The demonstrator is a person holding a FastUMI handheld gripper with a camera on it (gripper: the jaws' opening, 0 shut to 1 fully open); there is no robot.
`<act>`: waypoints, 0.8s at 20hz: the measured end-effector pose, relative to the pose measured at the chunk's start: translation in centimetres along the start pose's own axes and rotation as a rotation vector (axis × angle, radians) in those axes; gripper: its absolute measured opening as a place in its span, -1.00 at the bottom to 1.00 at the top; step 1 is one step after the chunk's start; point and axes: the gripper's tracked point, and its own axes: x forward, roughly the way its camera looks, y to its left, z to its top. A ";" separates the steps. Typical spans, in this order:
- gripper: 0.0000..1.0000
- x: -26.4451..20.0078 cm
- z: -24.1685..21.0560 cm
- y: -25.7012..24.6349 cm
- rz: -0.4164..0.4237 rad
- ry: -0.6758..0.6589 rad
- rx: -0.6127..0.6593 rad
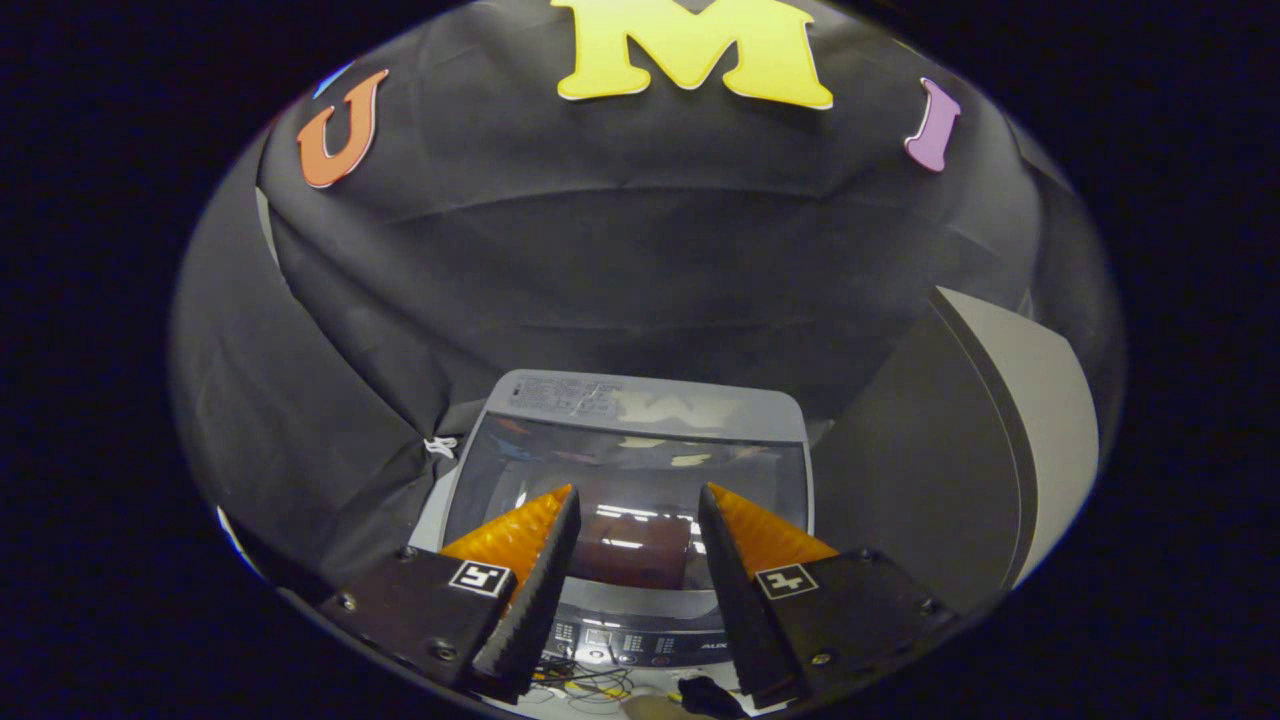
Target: Put the clothes into the washing machine and then close the washing machine lid.
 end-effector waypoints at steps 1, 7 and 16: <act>0.50 -0.1 0.0 0.0 0.011 -0.004 0.003; 0.50 -1.5 0.5 -0.2 0.056 -0.105 -0.076; 0.50 -16.5 -0.1 -5.8 0.082 -0.356 -0.077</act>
